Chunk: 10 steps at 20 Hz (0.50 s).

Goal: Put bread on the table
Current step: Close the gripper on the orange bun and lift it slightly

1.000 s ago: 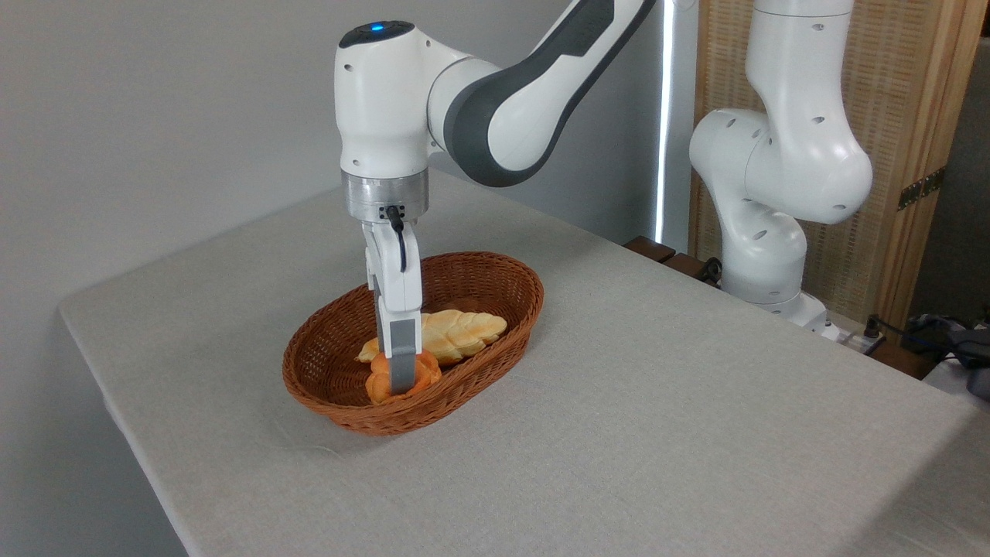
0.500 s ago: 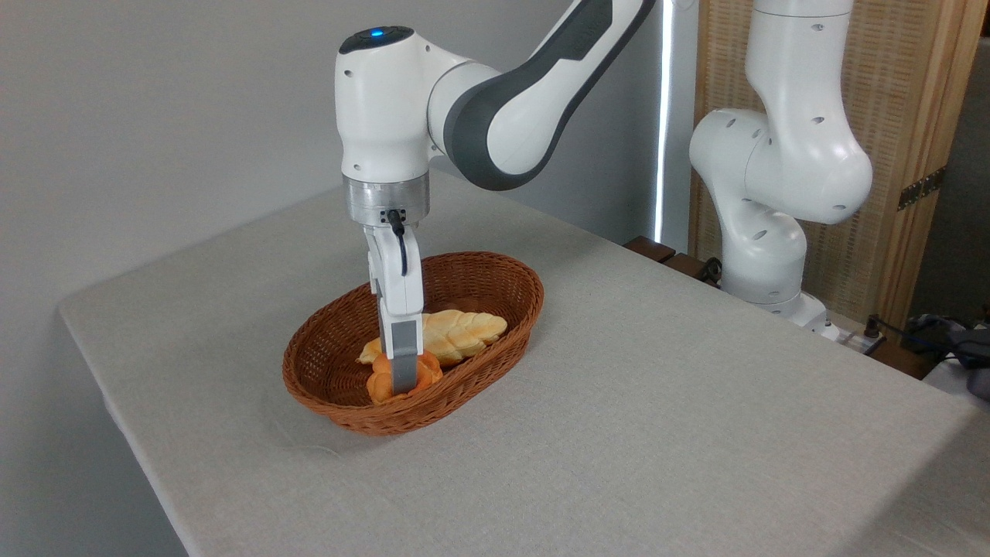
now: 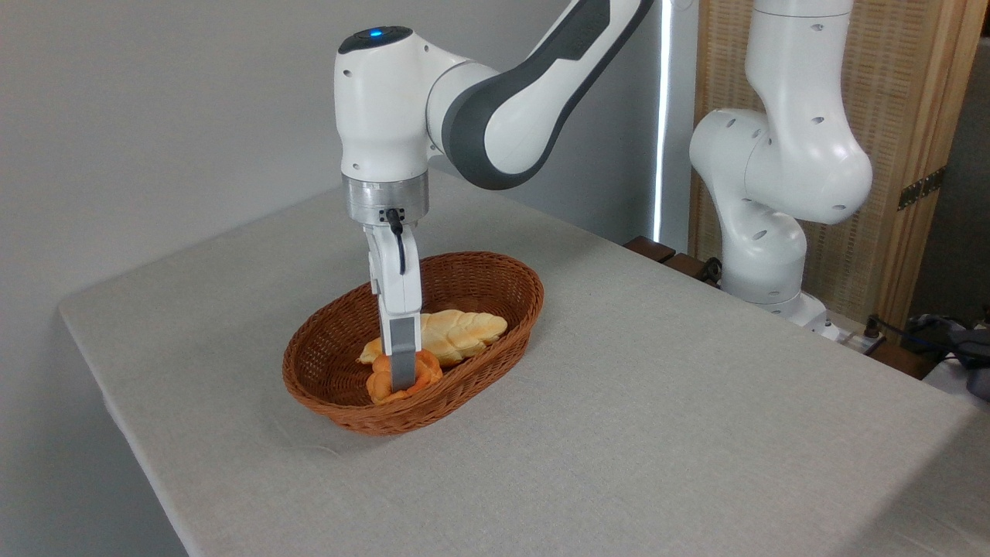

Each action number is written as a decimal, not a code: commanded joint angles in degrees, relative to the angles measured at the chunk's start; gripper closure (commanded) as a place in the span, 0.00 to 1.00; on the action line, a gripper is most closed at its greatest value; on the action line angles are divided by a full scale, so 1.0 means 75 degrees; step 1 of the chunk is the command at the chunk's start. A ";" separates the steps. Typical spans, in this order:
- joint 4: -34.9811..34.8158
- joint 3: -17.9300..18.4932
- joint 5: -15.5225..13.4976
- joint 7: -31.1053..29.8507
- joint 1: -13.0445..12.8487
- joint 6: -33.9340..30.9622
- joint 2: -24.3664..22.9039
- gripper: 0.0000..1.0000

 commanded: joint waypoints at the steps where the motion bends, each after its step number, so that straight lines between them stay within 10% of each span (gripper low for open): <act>1: -0.0203 0.0011 0.0095 0.0085 -0.0054 0.0215 0.0031 0.77; 10: -0.0191 0.0011 0.0095 0.0073 -0.0054 0.0204 -0.0004 0.82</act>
